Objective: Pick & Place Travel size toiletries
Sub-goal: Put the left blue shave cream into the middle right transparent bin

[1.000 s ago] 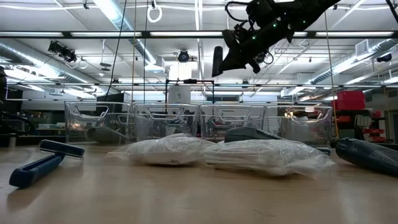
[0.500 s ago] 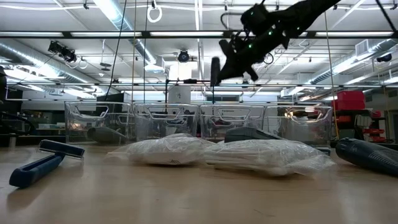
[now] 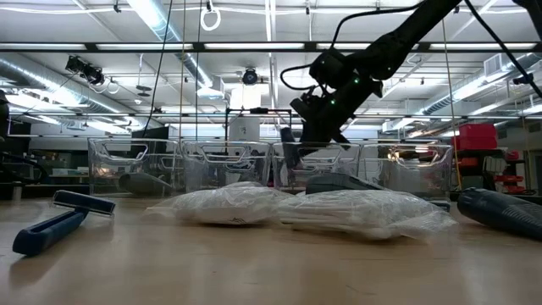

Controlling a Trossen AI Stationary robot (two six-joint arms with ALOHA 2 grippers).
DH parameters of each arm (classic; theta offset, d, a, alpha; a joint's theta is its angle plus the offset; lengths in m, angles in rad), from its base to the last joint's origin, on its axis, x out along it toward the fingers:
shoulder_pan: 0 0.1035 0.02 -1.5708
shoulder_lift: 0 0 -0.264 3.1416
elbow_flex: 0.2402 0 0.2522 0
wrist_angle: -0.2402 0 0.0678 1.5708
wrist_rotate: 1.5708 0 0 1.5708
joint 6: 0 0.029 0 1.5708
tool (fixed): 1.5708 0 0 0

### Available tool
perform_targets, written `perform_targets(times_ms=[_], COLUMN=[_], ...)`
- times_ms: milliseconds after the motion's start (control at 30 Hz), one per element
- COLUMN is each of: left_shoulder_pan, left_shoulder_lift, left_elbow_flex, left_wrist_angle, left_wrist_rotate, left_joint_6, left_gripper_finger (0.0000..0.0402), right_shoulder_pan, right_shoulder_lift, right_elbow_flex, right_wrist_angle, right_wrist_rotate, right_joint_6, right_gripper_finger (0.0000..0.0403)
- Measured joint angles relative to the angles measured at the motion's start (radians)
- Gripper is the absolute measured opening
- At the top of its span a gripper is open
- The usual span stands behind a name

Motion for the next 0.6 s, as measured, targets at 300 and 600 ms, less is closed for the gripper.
perform_targets(times_ms=[300, 600], left_shoulder_pan=[0.000, 0.000], left_shoulder_lift=[0.000, 0.000], left_elbow_flex=[0.000, 0.000], left_wrist_angle=[0.001, -0.003], left_wrist_rotate=[0.000, 0.000], left_joint_6=[0.001, 0.012], left_gripper_finger=[0.0004, 0.0005], right_shoulder_pan=[0.000, -0.001], right_shoulder_lift=[0.000, -0.001], right_elbow_flex=[0.000, 0.000], right_wrist_angle=[-0.040, -0.062], right_wrist_rotate=[-0.001, -0.011], right_joint_6=[0.025, 0.042], right_gripper_finger=[0.0017, 0.0018])
